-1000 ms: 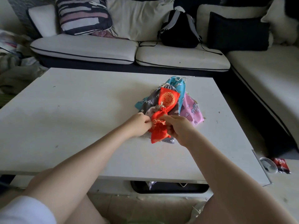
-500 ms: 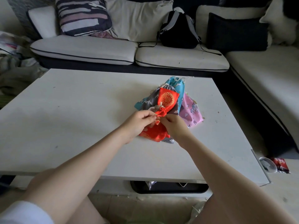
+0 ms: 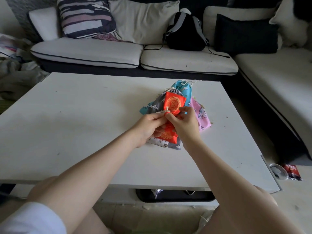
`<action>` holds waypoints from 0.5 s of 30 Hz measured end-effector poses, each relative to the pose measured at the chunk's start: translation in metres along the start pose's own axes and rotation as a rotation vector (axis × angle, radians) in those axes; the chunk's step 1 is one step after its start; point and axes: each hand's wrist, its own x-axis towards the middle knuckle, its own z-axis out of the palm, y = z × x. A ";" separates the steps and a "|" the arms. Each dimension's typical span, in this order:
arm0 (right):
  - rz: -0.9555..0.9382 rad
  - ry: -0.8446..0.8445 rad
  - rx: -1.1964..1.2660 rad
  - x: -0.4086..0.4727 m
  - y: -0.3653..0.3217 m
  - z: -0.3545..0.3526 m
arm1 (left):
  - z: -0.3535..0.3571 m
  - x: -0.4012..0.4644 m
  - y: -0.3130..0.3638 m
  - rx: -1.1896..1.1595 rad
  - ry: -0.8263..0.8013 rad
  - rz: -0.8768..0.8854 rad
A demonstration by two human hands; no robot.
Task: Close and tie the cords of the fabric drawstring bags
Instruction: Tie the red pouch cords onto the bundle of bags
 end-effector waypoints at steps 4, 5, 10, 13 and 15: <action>0.024 -0.077 0.080 -0.001 -0.005 0.003 | -0.005 0.003 0.002 -0.110 -0.140 -0.001; 0.047 -0.110 0.131 -0.002 -0.007 0.005 | -0.006 0.003 0.002 -0.138 -0.164 0.003; 0.094 -0.187 0.295 -0.006 -0.008 0.005 | -0.008 0.002 0.006 -0.136 -0.184 -0.010; 0.106 -0.265 0.315 -0.008 -0.007 0.001 | -0.012 0.002 0.009 -0.016 -0.207 -0.021; 0.111 -0.284 0.286 -0.007 -0.005 0.001 | -0.015 0.000 0.012 0.113 -0.227 -0.014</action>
